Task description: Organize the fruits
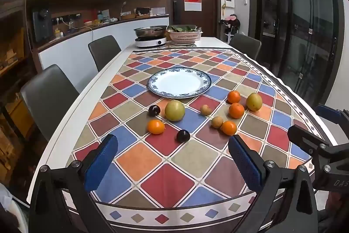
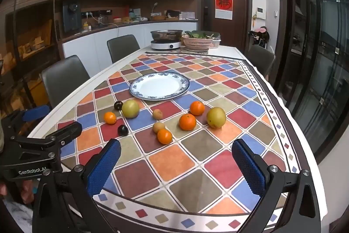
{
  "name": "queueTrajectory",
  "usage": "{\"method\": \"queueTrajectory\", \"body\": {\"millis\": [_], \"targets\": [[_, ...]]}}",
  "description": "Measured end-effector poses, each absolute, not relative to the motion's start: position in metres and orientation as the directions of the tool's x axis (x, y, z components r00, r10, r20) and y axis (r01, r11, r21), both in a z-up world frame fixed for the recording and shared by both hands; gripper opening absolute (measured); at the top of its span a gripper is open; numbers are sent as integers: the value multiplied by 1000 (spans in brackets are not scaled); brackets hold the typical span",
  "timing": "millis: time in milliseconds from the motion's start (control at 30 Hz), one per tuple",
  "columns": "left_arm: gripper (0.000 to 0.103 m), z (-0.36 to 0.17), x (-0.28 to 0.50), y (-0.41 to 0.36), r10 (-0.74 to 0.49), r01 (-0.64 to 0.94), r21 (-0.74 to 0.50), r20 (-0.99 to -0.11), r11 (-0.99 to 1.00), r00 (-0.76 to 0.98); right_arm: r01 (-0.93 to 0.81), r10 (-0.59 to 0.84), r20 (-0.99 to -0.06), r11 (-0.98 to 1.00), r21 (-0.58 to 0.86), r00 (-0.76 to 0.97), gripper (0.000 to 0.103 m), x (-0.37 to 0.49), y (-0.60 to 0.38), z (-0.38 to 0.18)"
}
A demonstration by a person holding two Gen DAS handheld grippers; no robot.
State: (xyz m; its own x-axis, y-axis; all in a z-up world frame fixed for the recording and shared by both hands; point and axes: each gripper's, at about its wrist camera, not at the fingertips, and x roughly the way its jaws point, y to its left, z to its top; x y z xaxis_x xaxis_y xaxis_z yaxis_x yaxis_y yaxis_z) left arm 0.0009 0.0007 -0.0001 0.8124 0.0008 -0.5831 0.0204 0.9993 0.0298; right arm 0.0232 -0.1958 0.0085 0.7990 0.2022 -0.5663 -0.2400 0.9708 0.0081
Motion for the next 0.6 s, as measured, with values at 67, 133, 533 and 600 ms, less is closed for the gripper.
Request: {"method": "queueTrajectory", "body": {"millis": [67,133,533,600], "targets": [[103,0,2,2,-3,23,28,-582,999,813,-239,201,-560,971,6,804,102,23,-196,8],[103,-1,3,3,2,20,31,-579,999,815,-239,202,-562,971,8,802,102,24,-196,8],[103,2,0,-1,8,14,35,-564,999,826,-240,202,-557,971,6,806,102,22,-196,8],[103,4,-3,1,7,16,36,-562,999,827,-240,202,-557,971,6,805,102,22,-196,8]]}}
